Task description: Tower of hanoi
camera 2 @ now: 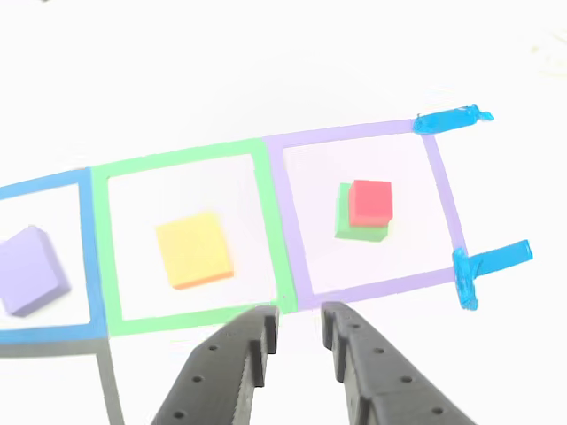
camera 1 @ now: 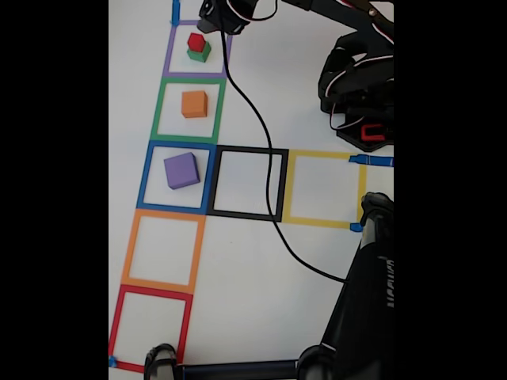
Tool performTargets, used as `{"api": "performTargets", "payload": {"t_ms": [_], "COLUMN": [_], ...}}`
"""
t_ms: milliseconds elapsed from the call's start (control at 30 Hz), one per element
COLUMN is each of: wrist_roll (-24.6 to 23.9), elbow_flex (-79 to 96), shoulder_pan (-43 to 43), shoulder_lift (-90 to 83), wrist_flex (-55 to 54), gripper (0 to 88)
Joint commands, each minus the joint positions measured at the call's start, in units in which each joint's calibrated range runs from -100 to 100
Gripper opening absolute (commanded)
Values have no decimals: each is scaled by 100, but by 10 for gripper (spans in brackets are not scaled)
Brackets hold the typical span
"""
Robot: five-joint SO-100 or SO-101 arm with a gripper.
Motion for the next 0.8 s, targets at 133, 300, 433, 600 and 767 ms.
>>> {"api": "performTargets", "payload": {"t_ms": [133, 300, 433, 600, 767], "wrist_roll": [0, 0, 0, 0, 0], "elbow_flex": [-2489, -3035, -3071, -2344, -326], "shoulder_pan": [-1008, -1123, -1171, -1219, -1248], "shoulder_lift": [-195, -187, -219, -469, -1317], "wrist_flex": [1899, 2465, 2595, 2392, 1146], "gripper": [11, 11, 11, 38, 171]}}
